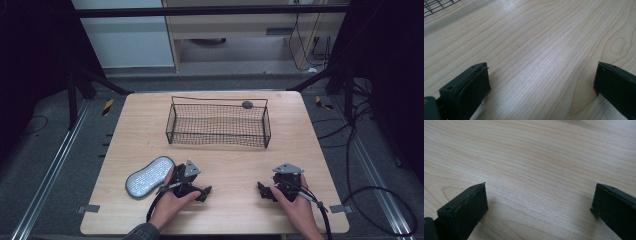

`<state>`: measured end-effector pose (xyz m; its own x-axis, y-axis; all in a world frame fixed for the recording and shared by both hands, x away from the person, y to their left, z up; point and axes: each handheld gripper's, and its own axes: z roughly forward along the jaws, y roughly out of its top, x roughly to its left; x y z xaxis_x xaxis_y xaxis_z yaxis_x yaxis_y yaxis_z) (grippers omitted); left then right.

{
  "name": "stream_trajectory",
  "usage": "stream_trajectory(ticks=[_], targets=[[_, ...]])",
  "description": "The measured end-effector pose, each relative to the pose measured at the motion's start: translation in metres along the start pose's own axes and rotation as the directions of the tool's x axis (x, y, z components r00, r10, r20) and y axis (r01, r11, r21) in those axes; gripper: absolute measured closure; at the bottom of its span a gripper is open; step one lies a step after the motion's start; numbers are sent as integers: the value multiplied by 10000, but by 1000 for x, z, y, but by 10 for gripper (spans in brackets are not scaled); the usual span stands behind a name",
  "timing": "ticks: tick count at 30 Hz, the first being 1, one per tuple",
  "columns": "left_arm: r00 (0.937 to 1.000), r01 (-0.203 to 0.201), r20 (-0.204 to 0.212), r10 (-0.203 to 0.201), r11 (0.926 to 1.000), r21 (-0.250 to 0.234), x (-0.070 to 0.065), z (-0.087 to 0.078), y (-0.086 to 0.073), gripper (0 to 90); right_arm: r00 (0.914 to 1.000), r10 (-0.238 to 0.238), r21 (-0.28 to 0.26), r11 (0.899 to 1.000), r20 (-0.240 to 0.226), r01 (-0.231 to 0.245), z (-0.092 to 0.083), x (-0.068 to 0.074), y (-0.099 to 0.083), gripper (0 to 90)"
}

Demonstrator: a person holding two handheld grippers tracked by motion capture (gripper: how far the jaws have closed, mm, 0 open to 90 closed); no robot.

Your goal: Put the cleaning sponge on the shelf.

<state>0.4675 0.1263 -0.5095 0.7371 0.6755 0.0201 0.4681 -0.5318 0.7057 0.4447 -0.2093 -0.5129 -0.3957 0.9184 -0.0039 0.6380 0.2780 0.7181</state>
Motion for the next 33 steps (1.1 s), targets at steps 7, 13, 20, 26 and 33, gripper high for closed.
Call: stream_trajectory(ticks=[7,13,20,26,33], targets=[[9975,-470,502,493,9978,-464,0,-19,10,27,9999,-77,-68,9999,-74,76,0,-1,-1,4],[9989,-441,-151,433,9976,-526,17,-39,8,30,9999,-79,-63,9999,-80,79,0,-1,-1,4],[9987,441,-241,-453,9978,-486,45,-66,7,35,9999,-111,-57,9999,-86,110,0,-1,-1,4],[9959,129,-893,-136,9999,-88,69,-89,7,30,9999,-117,-70,9999,-97,116,0,-1,-1,4],[9933,341,-1128,-259,9969,708,91,-105,-6,34,9999,-119,-63,9999,-105,118,0,-1,-1,4]])
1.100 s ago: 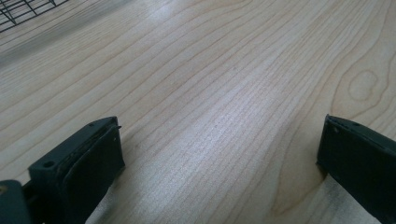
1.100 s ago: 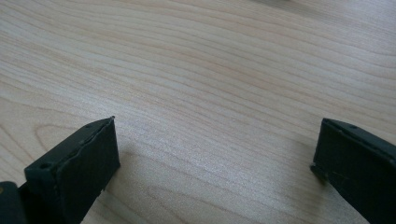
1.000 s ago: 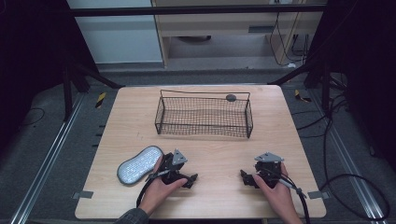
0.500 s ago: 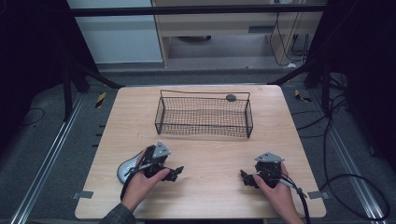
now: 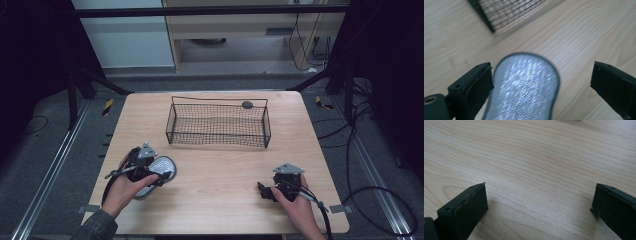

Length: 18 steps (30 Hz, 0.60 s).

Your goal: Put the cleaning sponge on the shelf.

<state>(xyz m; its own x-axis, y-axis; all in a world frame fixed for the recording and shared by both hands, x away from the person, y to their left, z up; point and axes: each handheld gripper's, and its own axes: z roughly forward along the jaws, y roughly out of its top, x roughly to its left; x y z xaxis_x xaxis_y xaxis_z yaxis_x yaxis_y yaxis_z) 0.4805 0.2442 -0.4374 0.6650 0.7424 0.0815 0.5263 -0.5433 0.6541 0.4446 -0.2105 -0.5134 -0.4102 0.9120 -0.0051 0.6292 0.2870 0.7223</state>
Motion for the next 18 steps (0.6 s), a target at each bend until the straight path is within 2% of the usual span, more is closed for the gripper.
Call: stream_trajectory(ticks=[3,5,7,9,11,15,16,17,18], targets=[[9999,91,50,-92,9995,291,7,-4,-6,34,10000,-4,-2,10000,-3,4,0,0,0,4],[10000,9,-78,-4,9980,626,10,-6,-8,33,10000,-4,1,10000,-1,4,0,0,0,4],[9994,-243,-236,270,9937,1093,11,-6,-10,35,10000,-4,2,10000,-1,4,0,0,0,4],[9985,-488,-199,519,9900,1325,10,-5,-11,36,10000,-8,-1,10000,-6,8,0,0,0,4],[9981,-576,-133,601,9882,1418,10,-5,-11,37,10000,-8,1,10000,-2,8,0,0,0,4],[9948,-1001,25,1014,9776,1849,9,-4,-7,36,10000,-8,-1,10000,-4,8,0,0,0,4],[9948,-1001,25,1014,9776,1849,9,-4,-7,36,10000,-6,-3,10000,-5,6,0,0,0,4],[9925,-1214,128,1214,9709,2065,11,-4,-5,34,10000,-6,-2,10000,-4,6,0,0,0,4],[9918,-1275,217,1258,9697,2085,12,-5,-4,33,10000,-2,1,10000,-5,2,0,0,0,4]])
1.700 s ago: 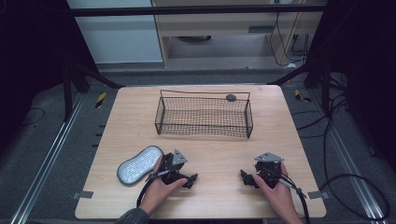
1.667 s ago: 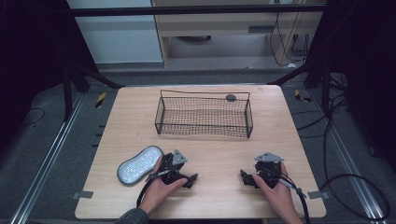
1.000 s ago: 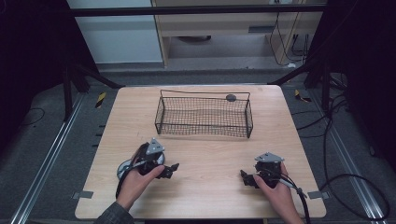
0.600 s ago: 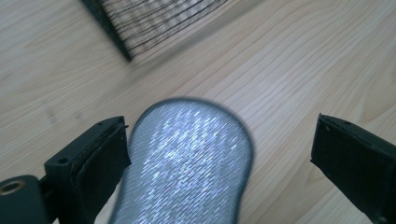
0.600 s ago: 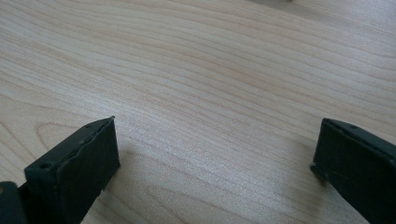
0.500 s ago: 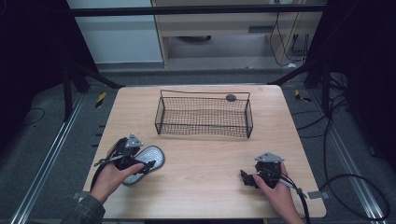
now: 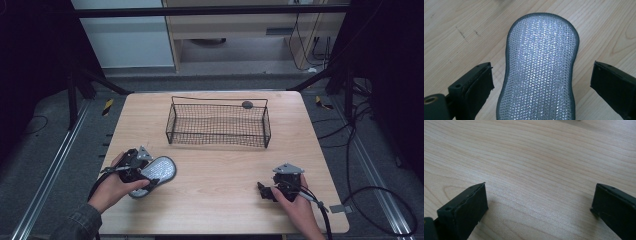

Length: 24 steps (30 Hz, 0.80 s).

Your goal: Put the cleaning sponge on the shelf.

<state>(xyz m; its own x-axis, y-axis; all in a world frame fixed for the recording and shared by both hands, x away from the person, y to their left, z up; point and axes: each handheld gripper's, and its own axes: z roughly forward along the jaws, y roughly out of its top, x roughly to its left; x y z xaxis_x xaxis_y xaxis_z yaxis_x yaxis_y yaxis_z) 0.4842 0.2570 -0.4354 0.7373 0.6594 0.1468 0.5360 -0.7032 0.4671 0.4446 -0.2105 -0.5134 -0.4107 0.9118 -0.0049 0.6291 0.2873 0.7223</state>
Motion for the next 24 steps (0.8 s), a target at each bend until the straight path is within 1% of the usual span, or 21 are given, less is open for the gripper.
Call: stream_trajectory(ticks=[2,5,6,8,10,15,21,24], targets=[[10000,-28,32,28,10000,50,1,0,1,31,10000,-4,0,10000,3,4,0,0,0,4],[9999,-61,136,57,9995,311,4,0,2,32,10000,-31,8,10000,-6,31,0,0,0,4],[9998,-142,162,136,9991,405,5,1,2,33,10000,-32,8,10000,-11,32,0,0,0,4],[9994,-221,295,201,9976,662,7,4,2,35,10000,-35,8,10000,-12,35,0,0,0,4],[9993,-306,263,284,9958,859,8,8,1,40,10000,-13,10,10000,-20,13,0,0,0,4],[9983,-322,524,253,9904,1341,12,18,-3,37,10000,-8,25,10000,-14,8,0,0,0,4],[9971,-178,761,62,9882,1518,14,25,-2,37,10000,-65,48,10000,25,65,1,0,1,4],[9958,-278,902,136,9870,1585,12,27,-1,36,10000,-49,60,10000,20,49,1,0,1,4]])
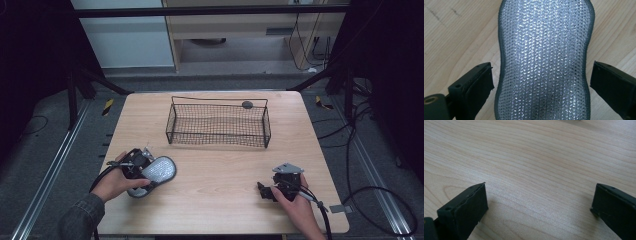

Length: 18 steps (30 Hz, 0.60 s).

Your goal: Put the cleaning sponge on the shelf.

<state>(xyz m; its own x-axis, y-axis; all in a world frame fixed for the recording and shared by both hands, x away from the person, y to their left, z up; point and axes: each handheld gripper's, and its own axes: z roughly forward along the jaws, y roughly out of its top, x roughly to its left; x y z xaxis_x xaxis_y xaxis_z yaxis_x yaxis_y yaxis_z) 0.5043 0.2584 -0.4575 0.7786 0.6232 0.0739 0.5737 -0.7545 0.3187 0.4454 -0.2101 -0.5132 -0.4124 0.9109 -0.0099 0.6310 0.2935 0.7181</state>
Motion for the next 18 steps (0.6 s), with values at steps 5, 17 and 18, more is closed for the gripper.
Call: stream_trajectory(ticks=[5,17,18], targets=[[9998,-157,92,156,9999,12,-5,1,4,36,10000,16,62,10000,-56,-16,-1,0,0,4],[9993,-347,173,342,9990,282,-4,8,12,37,9999,-70,95,9999,-106,71,0,2,1,4],[9993,-347,173,342,9990,282,-4,8,12,37,9999,-81,94,9999,-106,82,0,2,1,4]])
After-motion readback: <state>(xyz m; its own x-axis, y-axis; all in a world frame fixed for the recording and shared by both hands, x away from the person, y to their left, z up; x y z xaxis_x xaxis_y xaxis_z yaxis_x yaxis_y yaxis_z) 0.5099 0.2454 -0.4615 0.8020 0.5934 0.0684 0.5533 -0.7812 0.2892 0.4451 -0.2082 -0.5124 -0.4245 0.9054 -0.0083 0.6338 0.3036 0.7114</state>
